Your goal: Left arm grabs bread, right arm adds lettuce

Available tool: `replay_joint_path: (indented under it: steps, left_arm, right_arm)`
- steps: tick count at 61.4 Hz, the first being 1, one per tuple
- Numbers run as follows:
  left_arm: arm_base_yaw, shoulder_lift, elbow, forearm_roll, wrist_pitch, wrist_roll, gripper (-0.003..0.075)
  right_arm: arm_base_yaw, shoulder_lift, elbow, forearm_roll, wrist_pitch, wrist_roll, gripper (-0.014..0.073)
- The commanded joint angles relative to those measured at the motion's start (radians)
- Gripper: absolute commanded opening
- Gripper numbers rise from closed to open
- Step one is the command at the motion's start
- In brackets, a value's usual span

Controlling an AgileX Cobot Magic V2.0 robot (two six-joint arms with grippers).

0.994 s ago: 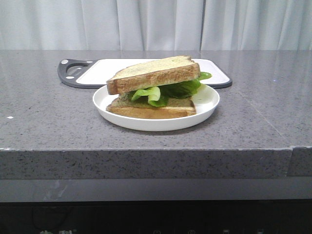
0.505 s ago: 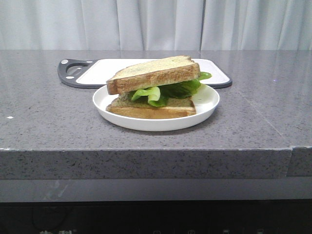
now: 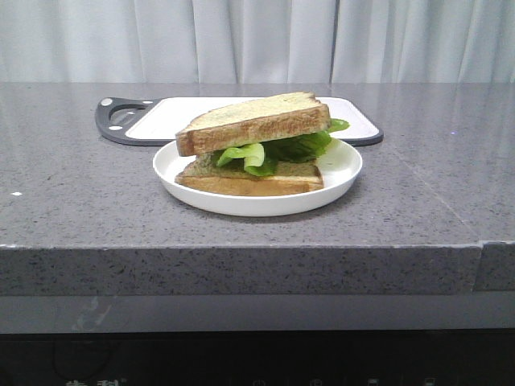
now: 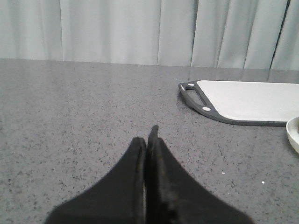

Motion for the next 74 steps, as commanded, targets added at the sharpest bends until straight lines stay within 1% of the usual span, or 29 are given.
replay_joint_path:
  steps: [1,5,8,15,74]
  left_arm:
    - [0.002,-0.017,0.02,-0.023,-0.127,-0.009,-0.002]
    - [0.002,-0.036,0.052,-0.016,-0.174,-0.009,-0.002]
    - [0.002,-0.034,0.048,-0.002,-0.158,-0.007,-0.002]
    - [0.0,-0.034,0.051,0.01,-0.193,-0.005,-0.002]
    - [0.0,-0.034,0.051,0.002,-0.194,-0.005,-0.002]
  right_arm:
    - [-0.003,0.005,-0.025,-0.009,-0.072,-0.005,-0.0118]
    - [-0.003,0.005,-0.025,-0.009,-0.072,-0.005,-0.0118]
    - [-0.003,0.005,-0.025,-0.009,-0.07,-0.005,-0.0118]
    - [-0.003,0.005,-0.025,-0.009,-0.066,-0.005,-0.0118]
    - [-0.003,0.005,-0.025,-0.009,-0.066,-0.005,-0.0118]
